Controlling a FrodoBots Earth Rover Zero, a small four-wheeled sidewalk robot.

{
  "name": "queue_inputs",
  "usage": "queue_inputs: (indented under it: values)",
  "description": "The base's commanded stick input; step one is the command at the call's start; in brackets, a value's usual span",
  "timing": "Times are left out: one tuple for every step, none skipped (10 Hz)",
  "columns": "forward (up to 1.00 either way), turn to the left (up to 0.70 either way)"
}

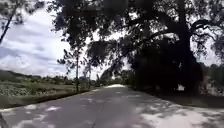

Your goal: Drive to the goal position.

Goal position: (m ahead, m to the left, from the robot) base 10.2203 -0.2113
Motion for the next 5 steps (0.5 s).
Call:
queue_inputs:
  values:
    - [0.85,0.0]
    - [0.85,0.0]
    - [0.85,0.0]
    - [0.85,0.0]
    - [0.85,0.0]
